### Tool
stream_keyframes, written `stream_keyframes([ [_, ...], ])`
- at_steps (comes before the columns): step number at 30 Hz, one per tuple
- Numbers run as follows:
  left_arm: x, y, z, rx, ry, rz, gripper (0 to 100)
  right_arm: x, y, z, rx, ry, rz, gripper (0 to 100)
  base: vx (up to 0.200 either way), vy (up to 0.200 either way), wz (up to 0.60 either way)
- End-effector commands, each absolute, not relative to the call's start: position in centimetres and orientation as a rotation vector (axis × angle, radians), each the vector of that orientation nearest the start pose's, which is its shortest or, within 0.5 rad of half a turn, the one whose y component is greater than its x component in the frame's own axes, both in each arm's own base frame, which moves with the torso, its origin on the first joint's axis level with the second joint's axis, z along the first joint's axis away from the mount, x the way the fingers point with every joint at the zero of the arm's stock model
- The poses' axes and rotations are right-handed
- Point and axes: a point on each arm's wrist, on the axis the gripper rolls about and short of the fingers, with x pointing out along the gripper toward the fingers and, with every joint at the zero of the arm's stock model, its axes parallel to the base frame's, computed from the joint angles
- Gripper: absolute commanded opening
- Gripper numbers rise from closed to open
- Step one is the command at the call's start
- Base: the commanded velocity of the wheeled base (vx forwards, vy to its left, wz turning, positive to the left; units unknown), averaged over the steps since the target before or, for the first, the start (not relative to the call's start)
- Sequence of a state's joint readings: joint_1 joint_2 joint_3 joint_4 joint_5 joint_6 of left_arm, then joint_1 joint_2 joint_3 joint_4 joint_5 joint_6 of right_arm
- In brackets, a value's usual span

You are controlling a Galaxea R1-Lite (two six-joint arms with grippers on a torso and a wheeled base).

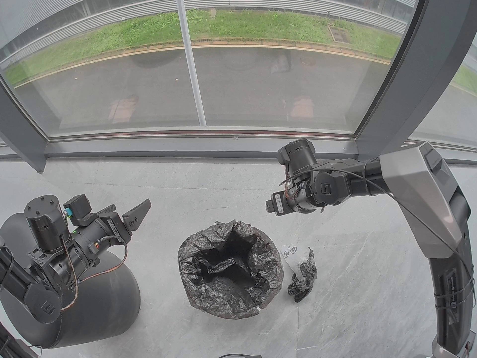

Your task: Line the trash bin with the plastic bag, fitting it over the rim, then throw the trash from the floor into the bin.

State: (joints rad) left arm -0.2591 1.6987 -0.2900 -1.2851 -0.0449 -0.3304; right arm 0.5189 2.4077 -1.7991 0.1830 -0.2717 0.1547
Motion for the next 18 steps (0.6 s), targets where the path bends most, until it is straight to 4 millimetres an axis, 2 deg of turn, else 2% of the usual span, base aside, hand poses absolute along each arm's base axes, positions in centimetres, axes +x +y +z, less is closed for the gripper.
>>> stream_keyframes([
  [1,23.5,-6.2,12.4,-0.315,0.174,-0.277,100,44.8,22.8,5.1,-0.173,0.817,0.176,100,0.0,0.0,0.0],
  [5,23.6,-6.2,12.1,-0.319,0.186,-0.276,100,45.6,22.8,3.1,-0.18,0.849,0.166,100,0.0,0.0,0.0],
  [7,23.7,-6.2,12.0,-0.327,0.195,-0.274,100,45.9,22.4,0.7,-0.187,0.895,0.148,100,0.0,0.0,0.0],
  [9,23.8,-6.3,11.9,-0.329,0.196,-0.273,100,46.1,22.1,-0.1,-0.185,0.91,0.139,100,0.0,0.0,0.0],
  [10,23.8,-6.2,11.8,-0.33,0.201,-0.271,100,46.1,21.9,-1.6,-0.191,0.938,0.13,100,0.0,0.0,0.0],
  [11,23.9,-6.2,11.8,-0.331,0.202,-0.27,100,46.2,21.8,-1.8,-0.192,0.942,0.128,100,0.0,0.0,0.0],
  [14,24.1,-6.1,11.5,-0.331,0.212,-0.264,100,46.5,20.8,-3.7,-0.199,0.977,0.106,100,0.0,0.0,0.0],
  [15,24.1,-6.1,11.5,-0.331,0.212,-0.264,100,46.5,20.7,-3.7,-0.199,0.979,0.104,100,0.0,0.0,0.0],
  [16,24.2,-6.2,11.2,-0.33,0.221,-0.262,100,46.7,20.2,-5.1,-0.201,1.004,0.091,100,0.0,0.0,0.0],
  [18,24.3,-6.2,11.0,-0.33,0.229,-0.262,100,46.7,19.5,-6.7,-0.2,1.034,0.073,100,0.0,0.0,0.0],
])
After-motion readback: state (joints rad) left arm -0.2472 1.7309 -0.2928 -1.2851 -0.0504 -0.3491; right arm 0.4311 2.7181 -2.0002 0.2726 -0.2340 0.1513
